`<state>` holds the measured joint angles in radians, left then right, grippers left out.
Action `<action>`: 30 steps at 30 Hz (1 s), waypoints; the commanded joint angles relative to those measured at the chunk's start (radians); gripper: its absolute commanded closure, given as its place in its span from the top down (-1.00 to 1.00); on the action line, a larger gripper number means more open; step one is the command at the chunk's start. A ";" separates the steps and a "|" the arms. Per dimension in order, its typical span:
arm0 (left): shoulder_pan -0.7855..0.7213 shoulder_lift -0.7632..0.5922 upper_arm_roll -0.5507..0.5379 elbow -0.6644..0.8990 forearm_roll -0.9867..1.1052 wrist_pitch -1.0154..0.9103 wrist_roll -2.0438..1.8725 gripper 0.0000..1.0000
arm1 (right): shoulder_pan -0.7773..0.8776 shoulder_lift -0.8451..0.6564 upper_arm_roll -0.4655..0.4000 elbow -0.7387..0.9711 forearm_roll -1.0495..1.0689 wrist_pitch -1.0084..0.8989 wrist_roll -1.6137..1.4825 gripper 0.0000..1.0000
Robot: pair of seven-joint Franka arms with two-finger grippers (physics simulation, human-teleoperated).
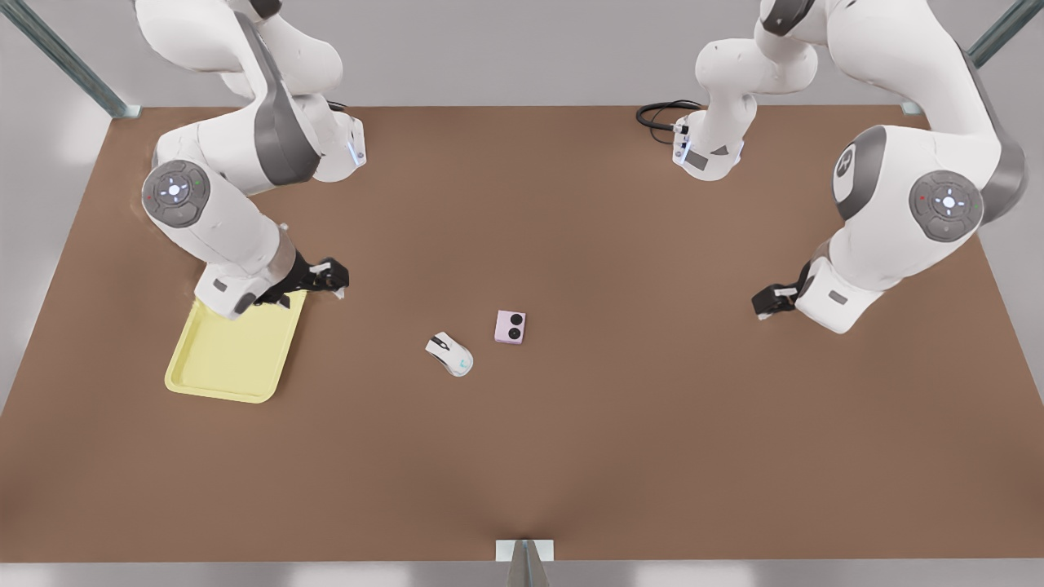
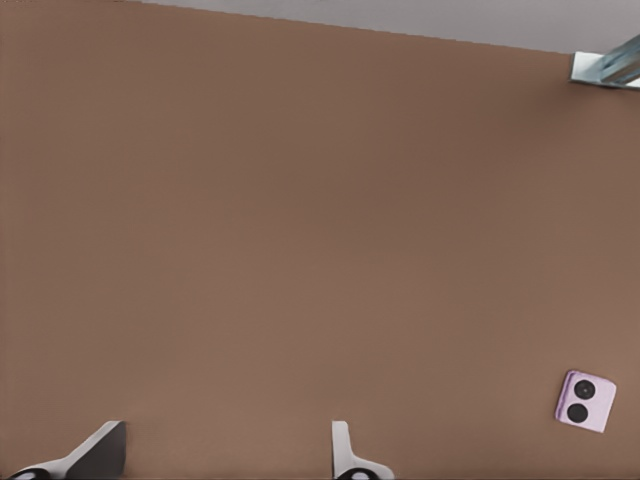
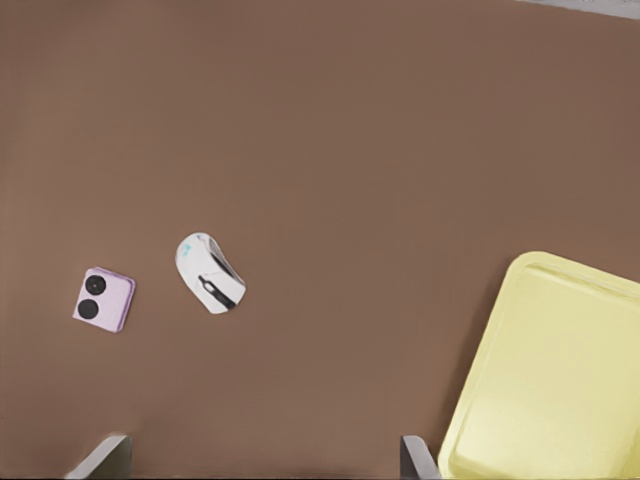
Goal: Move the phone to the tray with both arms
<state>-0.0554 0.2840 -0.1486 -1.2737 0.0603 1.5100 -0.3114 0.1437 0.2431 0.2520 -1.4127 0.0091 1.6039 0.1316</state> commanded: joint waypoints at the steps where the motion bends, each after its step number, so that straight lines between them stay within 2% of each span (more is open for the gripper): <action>1: 0.005 0.003 -0.008 -0.003 0.044 0.013 0.166 1.00 | 0.083 0.033 0.013 -0.003 -0.015 0.017 0.140 1.00; 3: 0.005 0.009 -0.009 -0.003 0.041 0.004 0.175 1.00 | 0.178 0.111 0.012 -0.005 -0.018 0.047 0.217 1.00; 4: 0.005 0.014 -0.009 -0.003 0.039 0.004 0.172 1.00 | 0.209 0.143 0.012 -0.017 -0.021 0.119 0.257 1.00; 5: 0.005 0.015 -0.008 -0.003 0.035 0.004 0.173 1.00 | 0.286 0.165 -0.023 -0.038 -0.017 0.172 0.279 1.00; 8: 0.005 0.017 -0.009 -0.003 0.033 0.004 0.175 1.00 | 0.574 0.265 -0.238 -0.026 0.025 0.260 0.474 1.00; 10: 0.005 0.023 -0.009 -0.003 0.033 0.004 0.175 1.00 | 0.605 0.370 -0.246 0.007 0.031 0.373 0.744 1.00; 12: 0.005 0.027 -0.009 -0.003 0.033 0.004 0.176 1.00 | 0.628 0.476 -0.258 0.116 0.031 0.349 0.769 1.00; 16: 0.005 0.038 -0.008 -0.003 0.033 0.007 0.175 1.00 | 0.646 0.575 -0.255 0.124 0.031 0.507 0.936 1.00; 21: 0.005 0.050 -0.008 -0.001 0.033 0.010 0.175 1.00 | 0.622 0.619 -0.260 0.110 0.080 0.640 1.076 1.00; 25: 0.005 0.052 -0.008 -0.001 0.036 0.012 0.173 1.00 | 0.620 0.640 -0.261 0.107 0.088 0.660 1.073 1.00; 30: 0.005 0.052 -0.008 -0.001 0.036 0.012 0.172 1.00 | 0.586 0.590 -0.246 -0.002 -0.012 0.702 1.028 1.00</action>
<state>-0.0507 0.3372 -0.1562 -1.2752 0.0955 1.5214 -0.1702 0.7365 0.8466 0.0041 -1.3984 0.0330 2.2424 0.8771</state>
